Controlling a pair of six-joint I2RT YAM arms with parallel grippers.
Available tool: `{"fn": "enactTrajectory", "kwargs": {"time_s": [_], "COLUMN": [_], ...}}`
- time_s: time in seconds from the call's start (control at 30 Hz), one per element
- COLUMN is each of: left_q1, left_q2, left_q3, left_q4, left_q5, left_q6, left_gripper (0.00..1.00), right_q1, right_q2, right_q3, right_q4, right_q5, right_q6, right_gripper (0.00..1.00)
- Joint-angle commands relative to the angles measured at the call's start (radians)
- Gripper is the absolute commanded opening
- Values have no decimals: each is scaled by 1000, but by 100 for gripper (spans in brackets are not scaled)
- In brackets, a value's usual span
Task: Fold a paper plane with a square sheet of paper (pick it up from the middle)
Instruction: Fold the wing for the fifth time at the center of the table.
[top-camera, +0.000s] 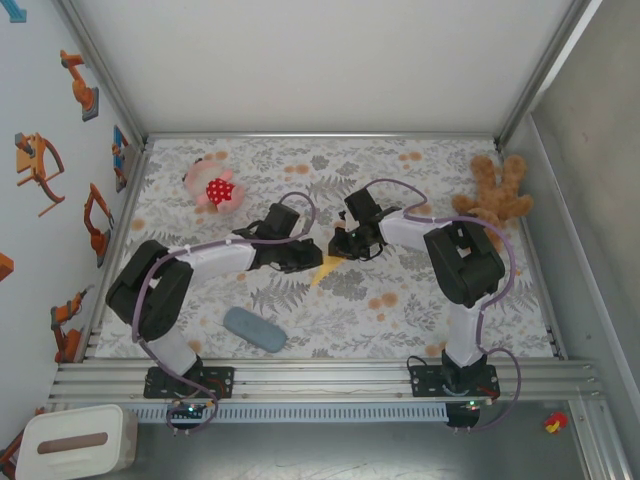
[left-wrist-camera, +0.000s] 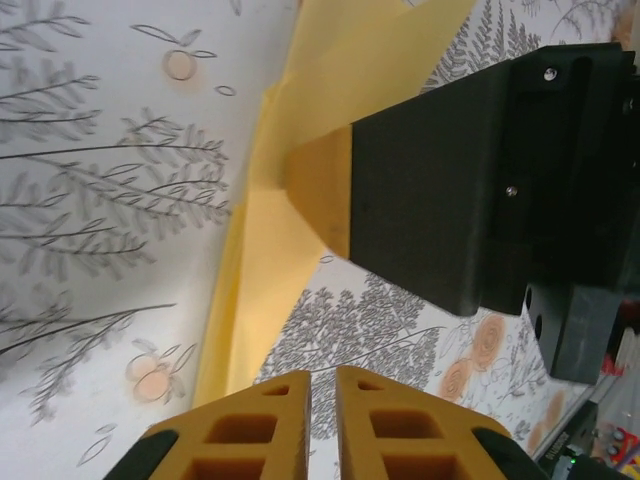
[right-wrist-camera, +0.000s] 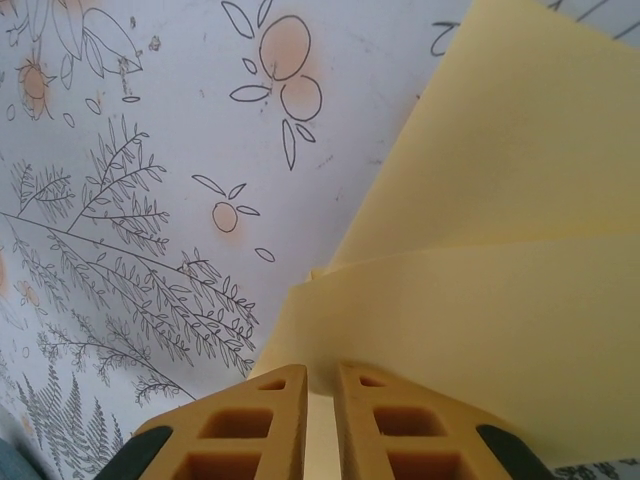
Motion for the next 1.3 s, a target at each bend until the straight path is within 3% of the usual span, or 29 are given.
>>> {"fn": "enactTrajectory", "kwargs": {"time_s": [0.0, 0.6, 1.27], "left_q1": [-5, -6, -29], "left_q2": [48, 186, 162], "left_q3": [54, 117, 10], "left_q4": [-5, -83, -86], "left_q5": [47, 88, 57], "left_q6": [-8, 10, -13], "left_gripper": [12, 3, 3], "right_q1": [2, 1, 2], "right_q2": [48, 76, 102], "right_q3": [-2, 4, 10], "right_q4": [-64, -78, -116], "right_q5": [42, 42, 69], "right_q6": [-13, -19, -25], "right_gripper": [15, 8, 7]}}
